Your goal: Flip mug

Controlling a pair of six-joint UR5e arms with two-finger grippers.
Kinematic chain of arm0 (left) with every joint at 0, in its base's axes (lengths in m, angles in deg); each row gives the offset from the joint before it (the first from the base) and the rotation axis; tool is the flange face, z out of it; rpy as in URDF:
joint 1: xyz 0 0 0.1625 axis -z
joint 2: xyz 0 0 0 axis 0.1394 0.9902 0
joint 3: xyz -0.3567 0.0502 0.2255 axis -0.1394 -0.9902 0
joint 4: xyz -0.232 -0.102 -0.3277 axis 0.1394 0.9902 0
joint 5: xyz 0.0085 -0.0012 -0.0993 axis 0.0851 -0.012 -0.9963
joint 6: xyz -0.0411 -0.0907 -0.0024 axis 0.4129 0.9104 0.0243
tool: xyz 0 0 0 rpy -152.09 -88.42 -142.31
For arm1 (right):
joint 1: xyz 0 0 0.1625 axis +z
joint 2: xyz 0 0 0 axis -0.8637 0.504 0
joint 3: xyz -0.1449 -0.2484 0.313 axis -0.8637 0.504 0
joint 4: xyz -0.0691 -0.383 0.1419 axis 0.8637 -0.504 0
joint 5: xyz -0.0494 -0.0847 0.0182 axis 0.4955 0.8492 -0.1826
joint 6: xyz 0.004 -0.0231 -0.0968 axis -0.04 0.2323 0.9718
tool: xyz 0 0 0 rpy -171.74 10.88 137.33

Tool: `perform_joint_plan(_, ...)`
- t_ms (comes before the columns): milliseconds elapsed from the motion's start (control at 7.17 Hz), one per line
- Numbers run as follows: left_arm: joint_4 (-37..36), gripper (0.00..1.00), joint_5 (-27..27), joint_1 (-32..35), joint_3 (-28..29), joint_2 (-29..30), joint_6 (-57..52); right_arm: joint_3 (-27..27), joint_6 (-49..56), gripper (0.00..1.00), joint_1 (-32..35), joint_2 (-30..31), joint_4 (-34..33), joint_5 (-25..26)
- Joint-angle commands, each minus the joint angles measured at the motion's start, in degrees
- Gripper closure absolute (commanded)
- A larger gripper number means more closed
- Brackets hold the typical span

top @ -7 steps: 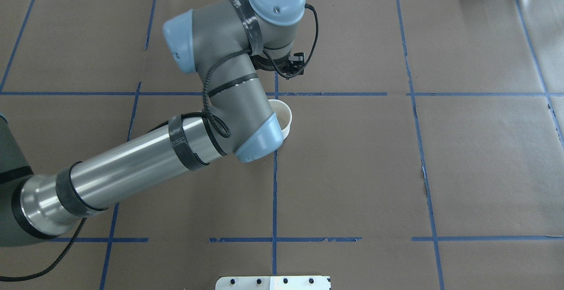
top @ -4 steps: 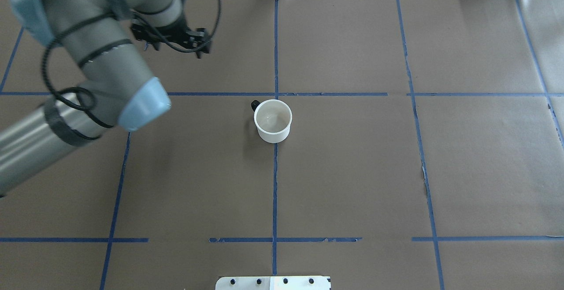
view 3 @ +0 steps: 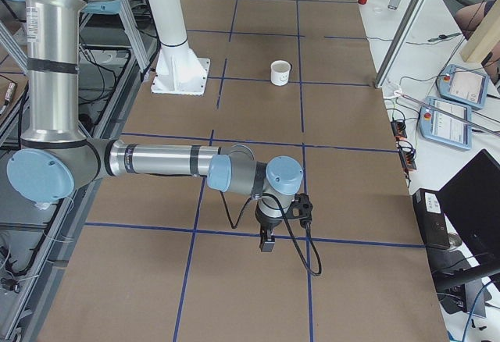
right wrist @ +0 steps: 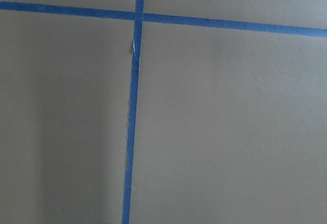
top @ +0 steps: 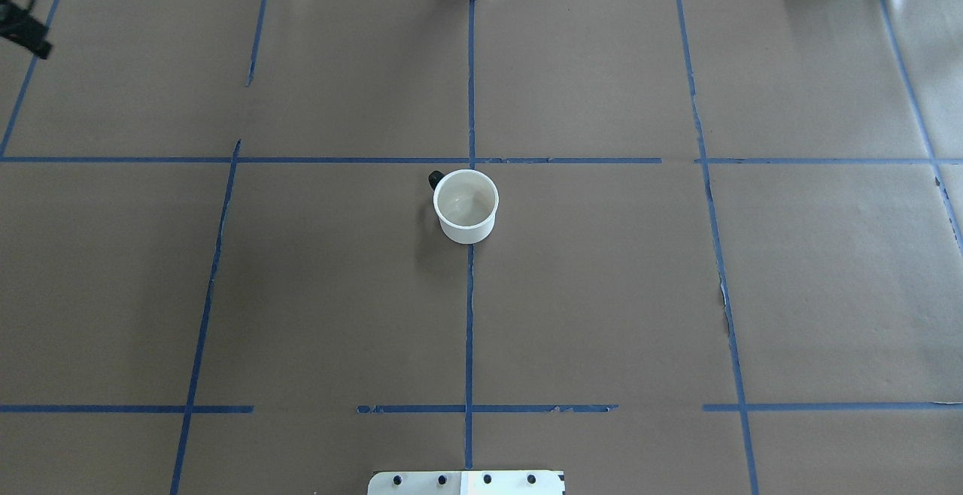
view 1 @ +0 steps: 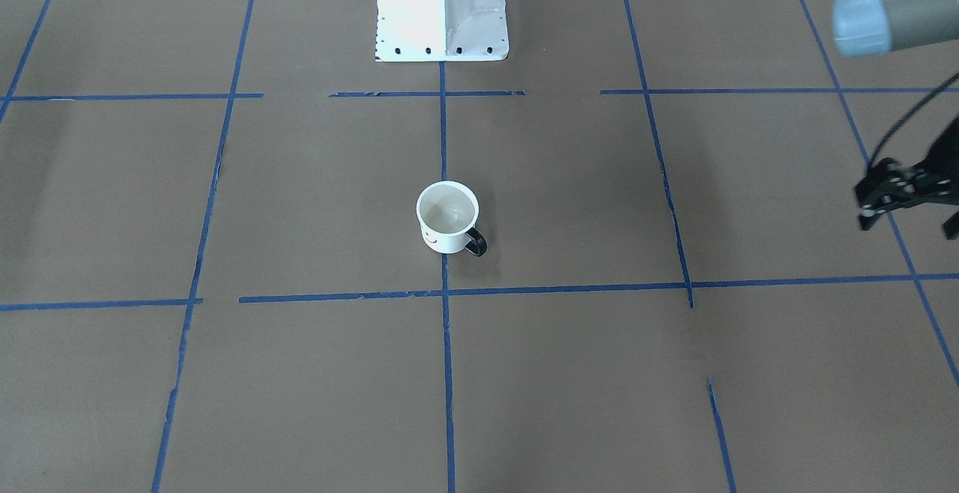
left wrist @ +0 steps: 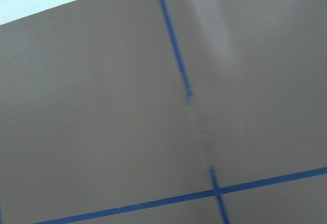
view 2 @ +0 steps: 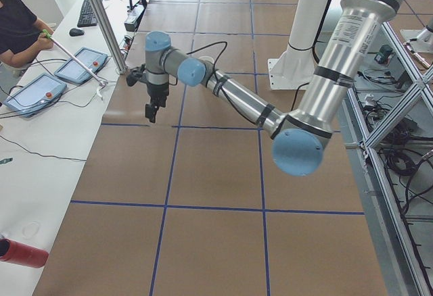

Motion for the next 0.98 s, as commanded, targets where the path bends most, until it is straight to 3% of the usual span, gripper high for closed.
perform_joint_plan(0, 12.06, 0.0, -5.7, 15.99, 3.94, -19.34, -17.39, 0.0, 0.0, 0.0, 0.0, 0.0, 0.0, 0.0)
perform_joint_plan(140, 9.68, 0.0, -5.96, 19.88, 5.71, -19.51, -17.55, 0.0, 0.0, 0.0, 0.0, 0.0, 0.0, 0.0)
perform_joint_plan(419, 3.09, 0.0, -5.96, 19.92, 5.72, -19.86, -18.07, 0.0, 0.0, 0.0, 0.0, 0.0, 0.0, 0.0)
perform_joint_plan(837, 3.06, 0.0, -6.92, 18.61, 4.76, -17.68, -16.07, 0.0, 0.0, 0.0, 0.0, 0.0, 0.0, 0.0)
